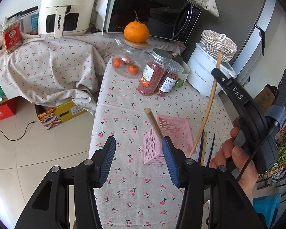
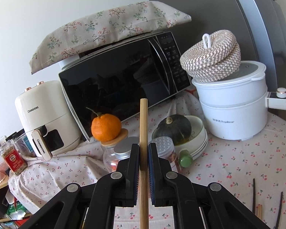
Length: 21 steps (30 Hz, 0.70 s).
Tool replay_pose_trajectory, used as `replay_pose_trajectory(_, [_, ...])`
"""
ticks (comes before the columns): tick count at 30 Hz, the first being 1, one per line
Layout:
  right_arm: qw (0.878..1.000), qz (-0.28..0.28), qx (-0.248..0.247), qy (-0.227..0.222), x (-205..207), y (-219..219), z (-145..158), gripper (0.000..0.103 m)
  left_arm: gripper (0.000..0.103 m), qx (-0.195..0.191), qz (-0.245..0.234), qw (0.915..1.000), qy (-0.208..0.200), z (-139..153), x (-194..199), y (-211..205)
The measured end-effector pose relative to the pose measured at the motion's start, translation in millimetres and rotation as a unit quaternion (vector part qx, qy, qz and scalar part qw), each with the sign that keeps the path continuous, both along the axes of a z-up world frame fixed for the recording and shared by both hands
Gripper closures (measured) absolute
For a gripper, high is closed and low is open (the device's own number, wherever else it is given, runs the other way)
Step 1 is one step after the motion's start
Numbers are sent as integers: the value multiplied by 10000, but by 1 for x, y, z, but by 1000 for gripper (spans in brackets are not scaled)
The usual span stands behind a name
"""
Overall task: Organize utensils
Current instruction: 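Lift the wooden chopstick with the left tool and drop it into the pink holder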
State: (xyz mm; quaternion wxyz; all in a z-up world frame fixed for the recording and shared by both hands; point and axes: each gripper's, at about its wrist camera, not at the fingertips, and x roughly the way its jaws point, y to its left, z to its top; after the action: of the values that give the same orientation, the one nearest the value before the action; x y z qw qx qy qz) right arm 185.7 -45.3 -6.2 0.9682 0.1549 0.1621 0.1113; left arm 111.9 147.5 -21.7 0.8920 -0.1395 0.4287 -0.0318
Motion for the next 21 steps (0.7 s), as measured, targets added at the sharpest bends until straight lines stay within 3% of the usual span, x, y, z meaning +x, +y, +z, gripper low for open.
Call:
replay_pose_trajectory(5, [9999,109,120,-45,-5,-3,9,96,47,-67,-55,9999,-52,3,-3,-5])
replay_pose_trajectory(9, [9982,-147,366,-458,-16,-13,35,96,47,-376,-37,9993,-82,9,-9,-1])
replay_pose_trajectory(12, [9953,-490,337,-770,-21,-15,45,96,47,-397,-103,9989,-241,19,-18,-1])
replay_pose_trajectory(17, [9897,-928,90,-1088,-19,-4,39,96,47,-314,-68,9985,-442,30,-28,3])
replay_pose_trajectory(21, [9883,-1082,-97,-1070,-14,12,22,96,47,-259,49,9984,-509,33,-29,10])
